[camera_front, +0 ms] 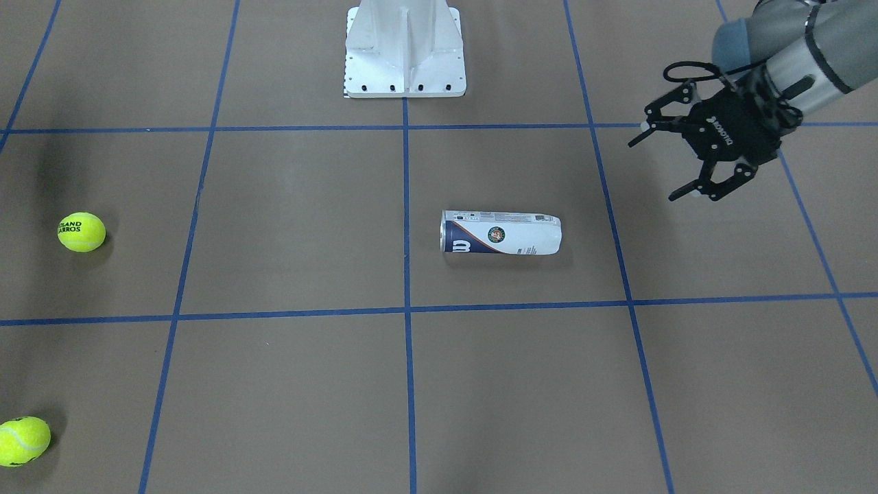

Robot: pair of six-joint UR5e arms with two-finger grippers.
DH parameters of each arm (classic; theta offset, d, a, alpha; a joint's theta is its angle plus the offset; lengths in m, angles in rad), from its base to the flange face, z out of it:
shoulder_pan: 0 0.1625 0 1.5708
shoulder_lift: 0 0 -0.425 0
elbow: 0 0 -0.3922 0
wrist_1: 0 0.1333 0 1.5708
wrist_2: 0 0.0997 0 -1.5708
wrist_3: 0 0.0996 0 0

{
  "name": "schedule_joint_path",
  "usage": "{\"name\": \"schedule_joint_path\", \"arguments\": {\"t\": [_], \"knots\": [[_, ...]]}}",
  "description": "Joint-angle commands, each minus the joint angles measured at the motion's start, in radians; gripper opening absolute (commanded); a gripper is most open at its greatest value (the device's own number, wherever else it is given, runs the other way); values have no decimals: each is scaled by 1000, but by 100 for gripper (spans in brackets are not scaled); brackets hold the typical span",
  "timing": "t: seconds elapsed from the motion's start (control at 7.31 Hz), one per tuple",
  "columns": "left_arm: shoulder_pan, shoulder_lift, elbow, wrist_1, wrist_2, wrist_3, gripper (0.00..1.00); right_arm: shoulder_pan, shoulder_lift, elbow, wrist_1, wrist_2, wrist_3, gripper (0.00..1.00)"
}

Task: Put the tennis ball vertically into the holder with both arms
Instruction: 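Move the left gripper over the clear tube lying on the table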

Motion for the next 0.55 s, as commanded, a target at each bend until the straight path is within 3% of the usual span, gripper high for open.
{"name": "schedule_joint_path", "arguments": {"t": [0.0, 0.14, 0.27, 0.41], "knots": [[118, -181, 85, 105, 60, -1, 99, -1, -1, 3, 0, 3, 4, 100], [143, -251, 101, 169, 66, -4, 99, -1, -1, 2, 0, 3, 4, 100], [181, -282, 103, 174, 147, 11, 99, -3, -1, 2, 0, 4, 4, 100], [247, -312, 107, 177, 286, 126, 99, -3, -1, 2, 0, 4, 5, 100]]}}
